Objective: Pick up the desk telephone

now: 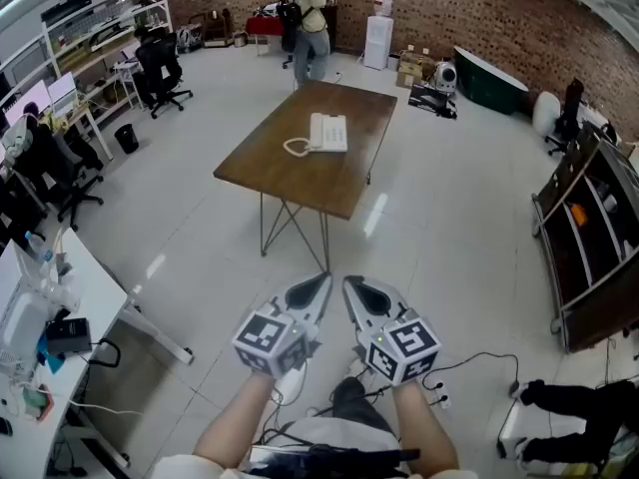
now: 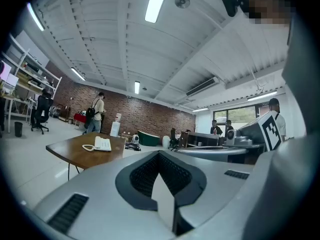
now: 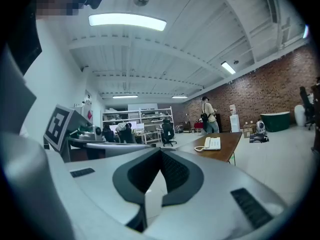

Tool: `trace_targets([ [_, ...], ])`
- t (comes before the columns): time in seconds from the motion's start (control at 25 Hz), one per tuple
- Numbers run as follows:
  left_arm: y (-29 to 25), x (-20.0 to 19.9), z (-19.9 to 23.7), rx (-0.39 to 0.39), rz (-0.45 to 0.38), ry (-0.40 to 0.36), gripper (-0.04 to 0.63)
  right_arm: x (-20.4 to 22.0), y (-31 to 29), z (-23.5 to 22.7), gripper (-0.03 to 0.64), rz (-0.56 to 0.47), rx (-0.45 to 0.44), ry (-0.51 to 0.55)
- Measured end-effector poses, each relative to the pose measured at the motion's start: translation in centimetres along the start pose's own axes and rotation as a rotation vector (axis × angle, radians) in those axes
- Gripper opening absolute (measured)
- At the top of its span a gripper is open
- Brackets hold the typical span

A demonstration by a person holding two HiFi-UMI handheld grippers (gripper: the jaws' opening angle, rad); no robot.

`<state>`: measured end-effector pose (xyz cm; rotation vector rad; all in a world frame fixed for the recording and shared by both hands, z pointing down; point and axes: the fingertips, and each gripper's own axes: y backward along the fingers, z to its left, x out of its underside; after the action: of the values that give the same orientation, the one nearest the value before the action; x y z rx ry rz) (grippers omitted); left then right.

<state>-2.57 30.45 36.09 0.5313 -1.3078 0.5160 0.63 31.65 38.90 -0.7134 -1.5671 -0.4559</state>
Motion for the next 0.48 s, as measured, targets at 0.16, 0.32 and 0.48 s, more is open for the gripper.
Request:
trace_targets([
  [0.16, -1.8, 0.0, 1.2, -0.008, 0.011, -0.003, 0.0, -0.5, -1.2, -1.8, 0.002, -0.009, 0.003, -0.006],
  [0.32, -4.3, 0.1, 2.7, -0.019, 0.011, -0.016, 0.0, -0.9, -2.9, -4.2, 0.002, -0.017, -0.002, -0.007],
  [0.48, -7.4, -0.2, 4.2, -0.028, 0.013, -0.027, 0.0, -1.7, -5.1, -7.1, 0.002, -0.027, -0.012, -0.001],
])
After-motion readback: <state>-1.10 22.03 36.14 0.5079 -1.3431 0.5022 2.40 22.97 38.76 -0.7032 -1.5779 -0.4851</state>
